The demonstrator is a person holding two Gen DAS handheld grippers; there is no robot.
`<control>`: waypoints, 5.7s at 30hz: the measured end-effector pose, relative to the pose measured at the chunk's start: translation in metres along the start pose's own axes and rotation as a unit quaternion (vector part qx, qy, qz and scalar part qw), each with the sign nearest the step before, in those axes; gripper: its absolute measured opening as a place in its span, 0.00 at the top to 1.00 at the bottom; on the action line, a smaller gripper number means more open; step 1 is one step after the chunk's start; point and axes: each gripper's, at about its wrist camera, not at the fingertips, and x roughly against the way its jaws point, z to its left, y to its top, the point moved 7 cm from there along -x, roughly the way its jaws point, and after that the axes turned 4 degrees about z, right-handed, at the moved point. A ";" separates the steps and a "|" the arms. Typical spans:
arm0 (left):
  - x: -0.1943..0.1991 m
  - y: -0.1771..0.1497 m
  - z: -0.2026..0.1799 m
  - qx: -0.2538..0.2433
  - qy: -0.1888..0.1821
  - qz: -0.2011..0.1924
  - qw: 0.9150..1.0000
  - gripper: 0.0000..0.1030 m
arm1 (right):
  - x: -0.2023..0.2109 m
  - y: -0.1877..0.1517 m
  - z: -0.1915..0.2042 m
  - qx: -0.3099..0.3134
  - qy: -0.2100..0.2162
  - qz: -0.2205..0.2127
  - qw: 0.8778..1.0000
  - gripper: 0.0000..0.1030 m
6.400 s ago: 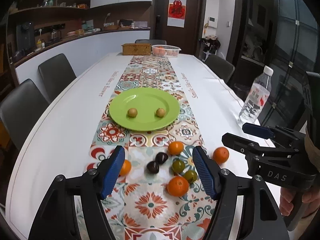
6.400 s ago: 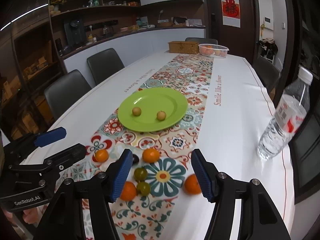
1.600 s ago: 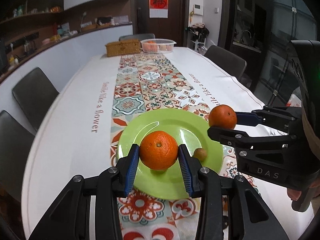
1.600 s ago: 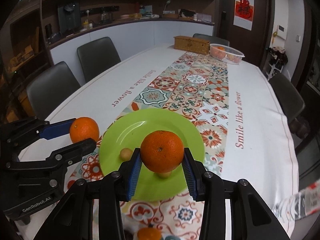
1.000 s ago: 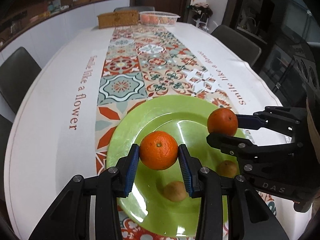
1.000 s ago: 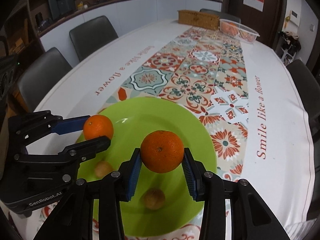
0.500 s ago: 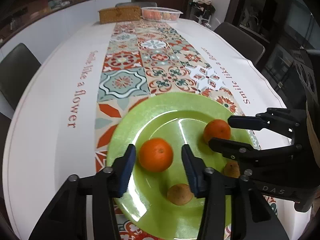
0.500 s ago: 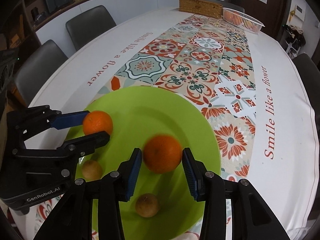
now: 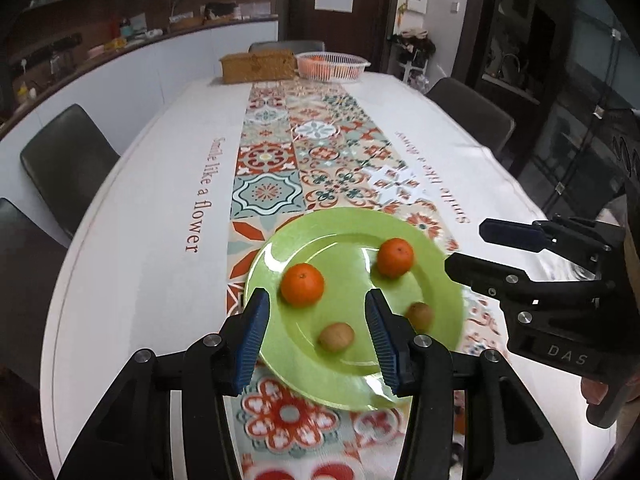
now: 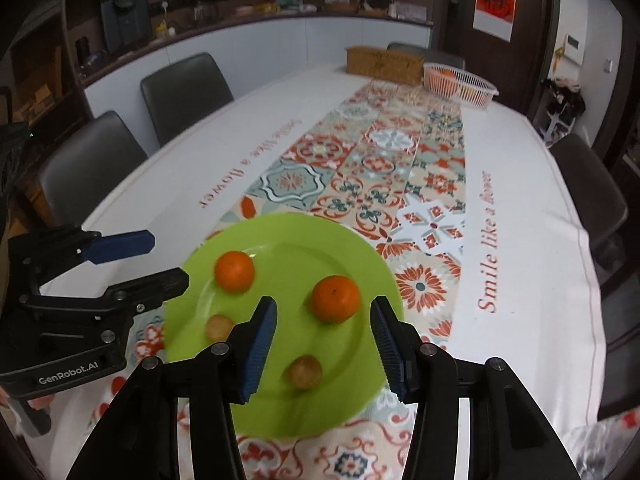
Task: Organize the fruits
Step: 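Withdraw both grippers from the plate toward the remaining fruits, then grasp a green tomato with the right gripper while the left gripper grasps a dark plum, then carry the green tomato and dark plum onto the green plate and open both grippers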
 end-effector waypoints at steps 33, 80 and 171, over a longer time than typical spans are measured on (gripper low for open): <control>0.145 -0.126 -0.067 -0.054 0.007 -0.120 0.991 0.35 | 0.146 -0.125 0.049 -0.010 -0.031 -0.101 0.994 0.45; 0.028 -0.189 -0.105 -0.191 -0.059 -0.028 0.979 0.43 | 0.060 -0.227 0.046 -0.037 -0.021 0.004 0.999 0.46; 0.027 -0.032 -0.056 -0.062 -0.043 -0.048 0.996 0.73 | 0.046 -0.052 0.009 -0.029 0.009 -0.071 0.997 0.72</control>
